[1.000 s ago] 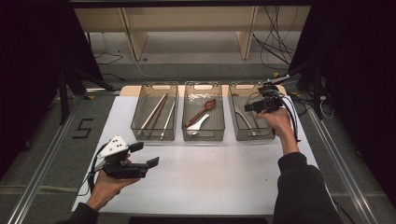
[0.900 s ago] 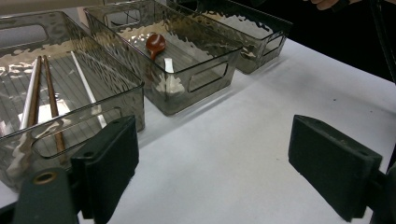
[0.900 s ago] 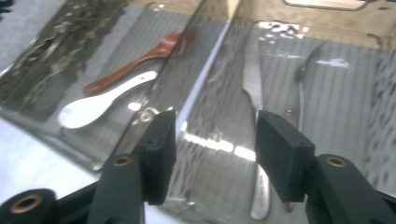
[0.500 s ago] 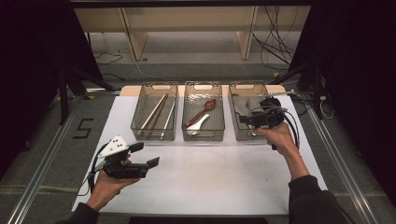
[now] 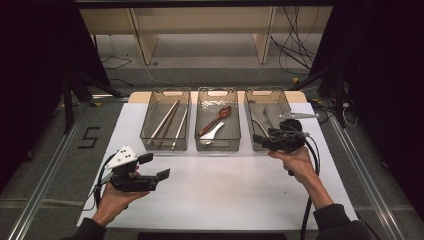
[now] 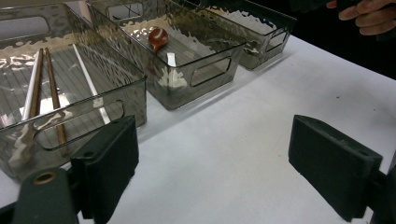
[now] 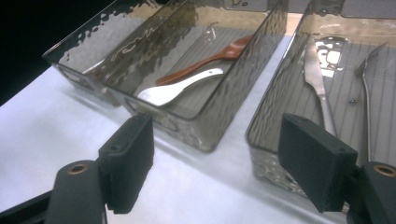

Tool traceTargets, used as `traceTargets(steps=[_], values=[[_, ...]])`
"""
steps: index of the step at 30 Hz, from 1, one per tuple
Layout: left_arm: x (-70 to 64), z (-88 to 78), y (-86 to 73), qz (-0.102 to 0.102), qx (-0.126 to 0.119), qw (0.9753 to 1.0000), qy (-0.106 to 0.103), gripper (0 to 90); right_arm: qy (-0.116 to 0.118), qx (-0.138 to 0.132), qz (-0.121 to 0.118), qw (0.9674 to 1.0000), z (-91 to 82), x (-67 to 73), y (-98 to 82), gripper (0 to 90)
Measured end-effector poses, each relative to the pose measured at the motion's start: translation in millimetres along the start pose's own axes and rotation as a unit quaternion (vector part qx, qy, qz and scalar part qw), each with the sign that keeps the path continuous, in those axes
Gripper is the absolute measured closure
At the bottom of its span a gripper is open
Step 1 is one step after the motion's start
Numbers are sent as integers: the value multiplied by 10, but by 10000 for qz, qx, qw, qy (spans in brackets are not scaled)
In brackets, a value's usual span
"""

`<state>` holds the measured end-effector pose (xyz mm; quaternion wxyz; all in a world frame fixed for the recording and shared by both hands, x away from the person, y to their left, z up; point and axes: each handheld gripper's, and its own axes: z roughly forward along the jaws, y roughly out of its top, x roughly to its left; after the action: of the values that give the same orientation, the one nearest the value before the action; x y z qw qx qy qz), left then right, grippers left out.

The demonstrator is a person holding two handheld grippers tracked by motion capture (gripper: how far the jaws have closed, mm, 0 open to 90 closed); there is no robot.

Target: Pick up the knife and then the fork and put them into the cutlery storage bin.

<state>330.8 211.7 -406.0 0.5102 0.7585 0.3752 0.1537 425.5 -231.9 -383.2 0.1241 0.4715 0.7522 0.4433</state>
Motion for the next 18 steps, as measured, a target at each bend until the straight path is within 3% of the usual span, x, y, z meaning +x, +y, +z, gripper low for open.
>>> traceTargets(steps=[18], values=[[-5, 3, -22, -67, 76, 9999, -73, 154, 246, -540, -337, 9977, -272, 272, -326, 275]])
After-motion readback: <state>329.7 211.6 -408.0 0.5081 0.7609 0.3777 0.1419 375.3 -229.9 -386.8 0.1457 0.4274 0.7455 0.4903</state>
